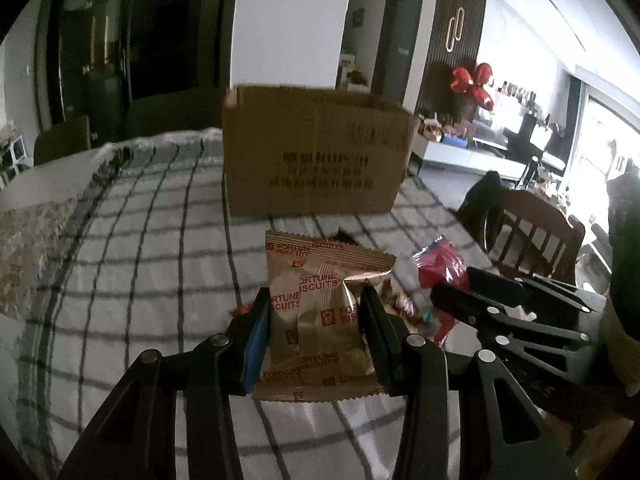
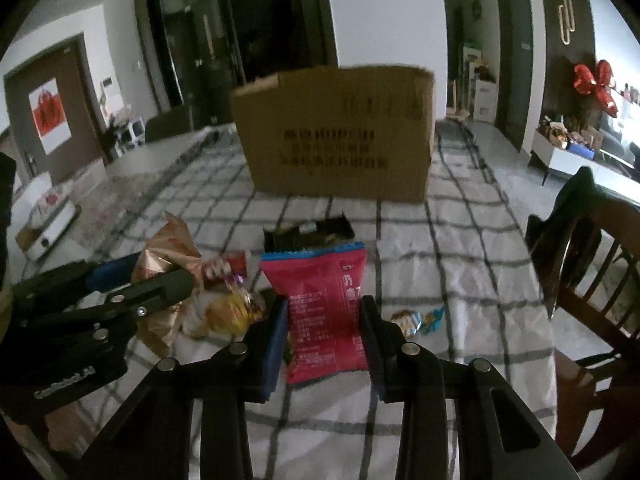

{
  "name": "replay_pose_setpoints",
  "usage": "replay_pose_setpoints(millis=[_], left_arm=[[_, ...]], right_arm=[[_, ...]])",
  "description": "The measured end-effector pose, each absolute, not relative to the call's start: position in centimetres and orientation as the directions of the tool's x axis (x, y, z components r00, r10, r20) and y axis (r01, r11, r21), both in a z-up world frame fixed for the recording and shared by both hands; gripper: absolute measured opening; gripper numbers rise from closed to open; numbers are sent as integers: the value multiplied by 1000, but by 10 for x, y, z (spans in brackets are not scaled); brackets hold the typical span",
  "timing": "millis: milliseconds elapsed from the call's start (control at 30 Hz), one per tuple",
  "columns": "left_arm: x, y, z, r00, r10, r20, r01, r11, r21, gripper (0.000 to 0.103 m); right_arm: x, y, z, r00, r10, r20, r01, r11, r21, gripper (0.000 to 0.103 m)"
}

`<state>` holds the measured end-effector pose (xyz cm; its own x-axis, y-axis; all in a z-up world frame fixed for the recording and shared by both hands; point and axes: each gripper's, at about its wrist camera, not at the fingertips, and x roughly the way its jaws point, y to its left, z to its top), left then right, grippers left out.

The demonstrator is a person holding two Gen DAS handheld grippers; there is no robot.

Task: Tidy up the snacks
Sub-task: 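Carry both packets into the cardboard box and open both tools to release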

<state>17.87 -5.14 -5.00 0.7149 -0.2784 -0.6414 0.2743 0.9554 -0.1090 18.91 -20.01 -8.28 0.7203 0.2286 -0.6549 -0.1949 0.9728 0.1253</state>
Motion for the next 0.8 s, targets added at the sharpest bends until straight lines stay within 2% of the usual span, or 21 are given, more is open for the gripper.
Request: replay_pose_setpoints(millis=[500, 800], left_arm=[[242, -57, 33, 788, -309, -532, 315, 945, -82, 44], [304, -63, 67, 809, -295, -508, 317, 947, -46, 44]], right_arm=[[234, -209, 7, 848, 218, -482, -179, 976, 127, 36], [287, -211, 38, 868, 209, -451, -178, 978, 110, 36]])
